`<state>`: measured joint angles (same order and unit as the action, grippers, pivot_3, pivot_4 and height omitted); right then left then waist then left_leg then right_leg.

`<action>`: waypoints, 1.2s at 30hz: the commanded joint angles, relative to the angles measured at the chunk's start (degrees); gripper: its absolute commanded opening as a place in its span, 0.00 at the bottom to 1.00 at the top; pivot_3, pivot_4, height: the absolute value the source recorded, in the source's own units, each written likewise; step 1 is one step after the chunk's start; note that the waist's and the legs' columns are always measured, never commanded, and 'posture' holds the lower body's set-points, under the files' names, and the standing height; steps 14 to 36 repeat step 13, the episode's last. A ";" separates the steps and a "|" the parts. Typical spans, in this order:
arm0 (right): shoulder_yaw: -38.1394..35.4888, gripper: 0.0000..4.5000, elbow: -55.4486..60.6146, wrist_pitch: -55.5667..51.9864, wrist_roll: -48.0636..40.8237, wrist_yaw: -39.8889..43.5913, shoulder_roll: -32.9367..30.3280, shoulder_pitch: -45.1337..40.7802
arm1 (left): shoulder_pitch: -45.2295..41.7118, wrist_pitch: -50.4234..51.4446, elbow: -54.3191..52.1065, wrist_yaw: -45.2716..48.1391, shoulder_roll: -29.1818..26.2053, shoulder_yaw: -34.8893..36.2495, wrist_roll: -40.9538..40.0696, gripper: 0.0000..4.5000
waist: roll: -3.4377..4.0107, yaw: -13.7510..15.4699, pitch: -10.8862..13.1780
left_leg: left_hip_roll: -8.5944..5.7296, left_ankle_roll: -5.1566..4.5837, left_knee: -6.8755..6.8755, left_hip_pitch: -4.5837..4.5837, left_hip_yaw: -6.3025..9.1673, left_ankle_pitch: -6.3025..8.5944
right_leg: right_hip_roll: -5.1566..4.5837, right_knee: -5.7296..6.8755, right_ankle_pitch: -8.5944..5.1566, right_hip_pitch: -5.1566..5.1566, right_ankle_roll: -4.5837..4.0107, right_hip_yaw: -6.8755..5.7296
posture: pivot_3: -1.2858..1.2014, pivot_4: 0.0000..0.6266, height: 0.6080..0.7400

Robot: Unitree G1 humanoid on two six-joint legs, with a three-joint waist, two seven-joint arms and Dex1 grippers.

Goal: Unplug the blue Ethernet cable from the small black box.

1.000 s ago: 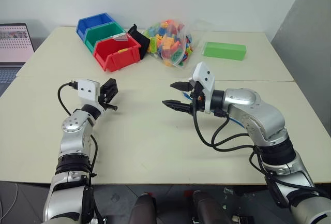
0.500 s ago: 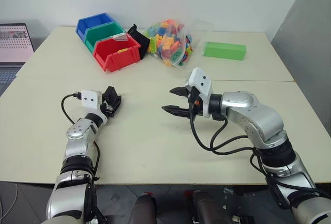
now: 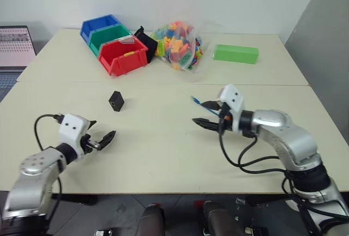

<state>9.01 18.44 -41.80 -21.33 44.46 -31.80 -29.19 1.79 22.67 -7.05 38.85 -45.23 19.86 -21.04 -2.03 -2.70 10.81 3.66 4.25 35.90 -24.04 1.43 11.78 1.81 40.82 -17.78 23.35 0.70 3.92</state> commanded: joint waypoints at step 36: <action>-11.75 0.74 1.22 -0.14 -9.29 9.38 -11.29 2.71 | -3.40 11.62 -8.16 11.25 -10.25 8.25 -11.46 0.94 | 0.00 -0.48 0.03 | 0.05 -0.01 -0.07 0.12 -0.07 0.01 | 0.05 -0.03 -0.04 -0.03 -0.03 0.07 | 0.52 0.24 1.00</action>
